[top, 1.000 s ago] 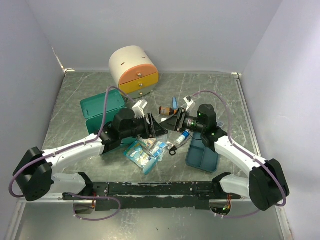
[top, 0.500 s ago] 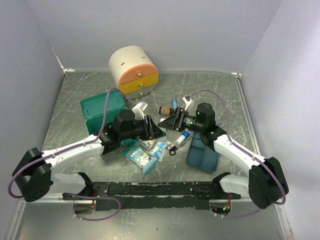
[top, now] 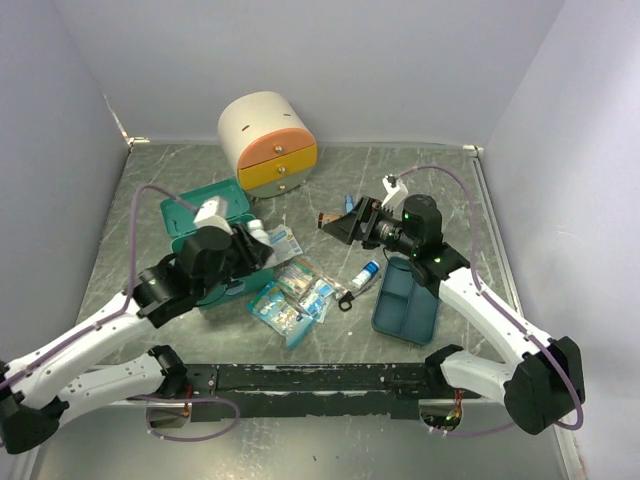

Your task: Organize the medicine kit

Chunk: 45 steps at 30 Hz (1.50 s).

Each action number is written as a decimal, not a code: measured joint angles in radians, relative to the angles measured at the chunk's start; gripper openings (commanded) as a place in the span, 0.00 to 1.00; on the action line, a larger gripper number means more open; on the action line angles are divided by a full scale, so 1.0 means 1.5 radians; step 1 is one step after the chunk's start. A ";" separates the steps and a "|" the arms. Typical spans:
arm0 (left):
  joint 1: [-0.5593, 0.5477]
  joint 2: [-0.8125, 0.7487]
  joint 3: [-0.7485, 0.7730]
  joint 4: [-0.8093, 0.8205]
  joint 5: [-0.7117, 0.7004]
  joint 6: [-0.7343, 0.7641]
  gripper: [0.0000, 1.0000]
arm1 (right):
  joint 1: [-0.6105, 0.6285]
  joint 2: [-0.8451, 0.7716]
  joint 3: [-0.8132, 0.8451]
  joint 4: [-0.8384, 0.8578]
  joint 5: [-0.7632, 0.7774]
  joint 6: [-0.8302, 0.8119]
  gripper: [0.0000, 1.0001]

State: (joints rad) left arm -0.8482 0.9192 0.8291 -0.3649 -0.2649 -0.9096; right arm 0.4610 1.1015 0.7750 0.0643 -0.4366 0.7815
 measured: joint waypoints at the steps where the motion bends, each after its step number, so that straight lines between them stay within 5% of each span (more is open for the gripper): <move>1: 0.000 -0.018 0.012 -0.042 -0.048 -0.015 0.39 | 0.000 -0.002 0.003 -0.005 0.008 -0.002 0.76; 6: 0.000 -0.068 0.030 -0.159 -0.185 -0.073 0.39 | 0.000 -0.002 0.006 -0.027 0.037 -0.006 0.75; 12: 0.004 -0.022 0.030 -0.199 -0.216 -0.097 0.39 | 0.000 0.011 0.006 -0.041 0.054 -0.006 0.74; 24: 0.166 0.100 0.020 -0.125 -0.109 -0.040 0.36 | 0.000 -0.001 0.004 -0.063 0.081 -0.010 0.74; 45: 0.167 0.314 0.046 -0.080 0.005 -0.019 0.38 | 0.000 -0.015 -0.016 -0.084 0.115 -0.015 0.73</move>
State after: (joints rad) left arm -0.5972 1.3899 0.8986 -0.4850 -0.2577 -0.9379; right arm 0.4610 1.0786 0.7513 -0.0612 -0.2642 0.7586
